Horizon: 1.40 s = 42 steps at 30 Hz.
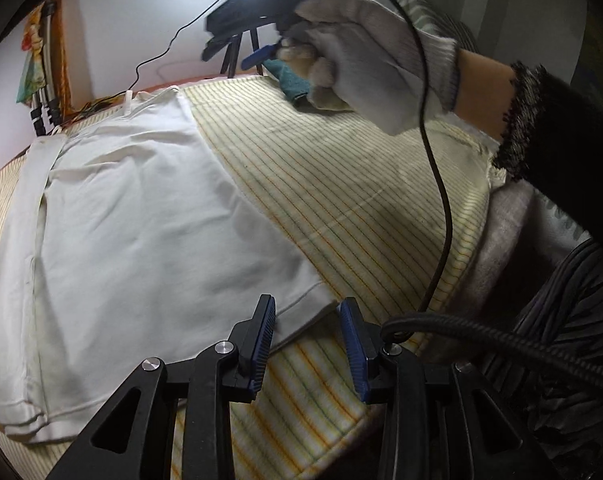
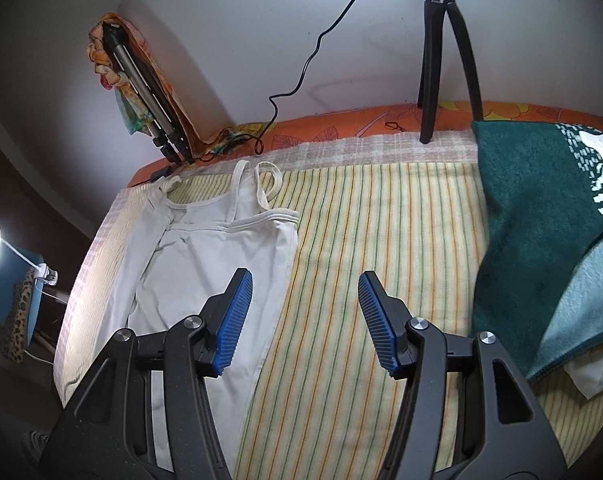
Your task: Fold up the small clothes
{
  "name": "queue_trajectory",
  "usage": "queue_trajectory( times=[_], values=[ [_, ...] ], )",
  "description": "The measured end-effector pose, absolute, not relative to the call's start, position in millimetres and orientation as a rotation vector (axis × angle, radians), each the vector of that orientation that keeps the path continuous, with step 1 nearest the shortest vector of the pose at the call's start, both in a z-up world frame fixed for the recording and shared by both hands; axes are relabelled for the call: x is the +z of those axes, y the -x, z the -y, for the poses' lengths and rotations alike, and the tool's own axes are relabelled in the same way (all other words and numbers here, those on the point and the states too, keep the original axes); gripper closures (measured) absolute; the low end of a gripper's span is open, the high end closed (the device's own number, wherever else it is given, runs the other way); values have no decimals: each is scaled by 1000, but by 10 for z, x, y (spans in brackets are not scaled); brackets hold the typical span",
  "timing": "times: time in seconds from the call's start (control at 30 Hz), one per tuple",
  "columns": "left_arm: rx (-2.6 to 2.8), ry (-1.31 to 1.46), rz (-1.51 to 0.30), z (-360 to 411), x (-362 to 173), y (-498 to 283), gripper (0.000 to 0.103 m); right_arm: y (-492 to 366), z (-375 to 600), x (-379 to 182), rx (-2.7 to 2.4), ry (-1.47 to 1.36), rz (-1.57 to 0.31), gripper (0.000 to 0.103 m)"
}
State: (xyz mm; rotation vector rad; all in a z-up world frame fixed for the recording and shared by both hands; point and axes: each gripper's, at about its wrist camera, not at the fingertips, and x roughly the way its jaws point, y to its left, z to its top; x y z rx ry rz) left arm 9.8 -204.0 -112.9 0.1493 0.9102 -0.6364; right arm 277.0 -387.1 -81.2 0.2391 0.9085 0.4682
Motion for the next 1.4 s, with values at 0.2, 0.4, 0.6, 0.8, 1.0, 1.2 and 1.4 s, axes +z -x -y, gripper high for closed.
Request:
queue_trajectory(
  times=[0.2,0.4,0.6,0.8,1.0,1.2,1.4],
  values=[
    [-630,-156,-914,2090,-1160,-175,69,-2988,3741,-948,504,-263,-938,45],
    [-627,-149,-908,2028,-1173,-207,89,-3207,3590,-1109,514,-283,-971,45],
    [-632,-60,-921,1909,-1116,-260,97,-3369,3396,-1264,511,-290,-998,45],
    [-643,-42,-908,1871,-1063,-242,97,-3429,3326,-1279,491,-291,-1004,46],
    [-643,-22,-896,1812,-1036,-204,97,-3454,3227,-1269,503,-275,-1035,91],
    [-633,31,-896,1663,-1003,-194,98,-3447,3185,-1157,462,-295,-1026,96],
    [-617,72,-878,1493,-927,-144,98,-3427,3049,-957,455,-289,-997,96]
  ],
)
